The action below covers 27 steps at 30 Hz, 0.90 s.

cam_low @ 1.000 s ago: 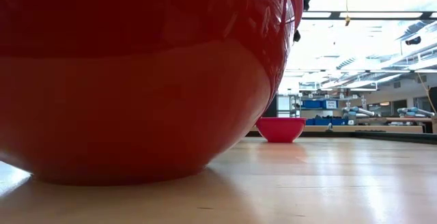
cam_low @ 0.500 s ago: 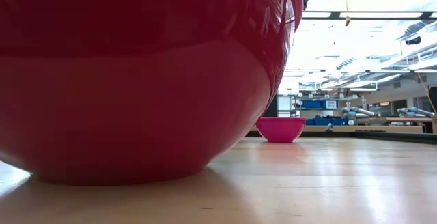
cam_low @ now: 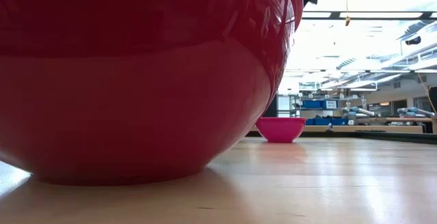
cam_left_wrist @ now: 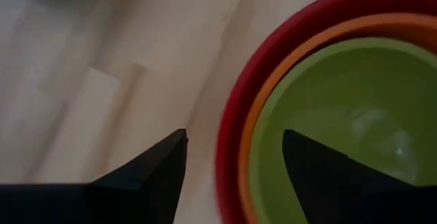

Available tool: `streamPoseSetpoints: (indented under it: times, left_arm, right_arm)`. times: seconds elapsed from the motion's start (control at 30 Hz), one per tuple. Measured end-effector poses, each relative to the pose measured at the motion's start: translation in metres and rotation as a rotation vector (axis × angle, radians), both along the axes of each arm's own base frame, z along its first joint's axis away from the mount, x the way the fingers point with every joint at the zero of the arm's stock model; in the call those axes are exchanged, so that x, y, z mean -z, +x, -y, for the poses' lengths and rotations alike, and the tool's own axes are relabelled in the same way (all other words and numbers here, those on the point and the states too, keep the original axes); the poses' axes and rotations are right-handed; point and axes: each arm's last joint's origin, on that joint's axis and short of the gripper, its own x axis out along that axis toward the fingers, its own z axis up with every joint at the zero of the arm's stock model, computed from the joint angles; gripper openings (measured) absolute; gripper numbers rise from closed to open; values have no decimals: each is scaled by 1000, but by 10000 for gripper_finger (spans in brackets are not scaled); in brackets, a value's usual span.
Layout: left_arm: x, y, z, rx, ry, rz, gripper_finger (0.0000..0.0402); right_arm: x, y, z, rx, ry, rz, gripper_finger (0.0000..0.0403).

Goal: Nest bowls inside each other
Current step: Stack the blue bowl into the green bowl

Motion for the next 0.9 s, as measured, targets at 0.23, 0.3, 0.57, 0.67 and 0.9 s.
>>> streamPoseSetpoints:
  times: [0.23, 0.3, 0.57, 0.67, 0.9]
  left_arm:
    - [-15, -23, -1, 50, 168, 3, 203]
    - [-19, -33, -8, 35, 177, 46, 192]
    - [-8, -90, -40, -113, 98, 217, 163]
    - [0, -107, -51, -203, 46, 300, 162]
    - [15, -128, -68, -355, -31, 410, 162]
  right_arm:
    - [26, 12, 22, 93, 55, -12, 185]
    - [30, 13, 31, 122, 72, 4, 185]
    - [62, 13, 64, 232, 141, -30, 187]
    - [80, 12, 78, 262, 172, -53, 197]
    - [103, 23, 98, 231, 248, -90, 228]
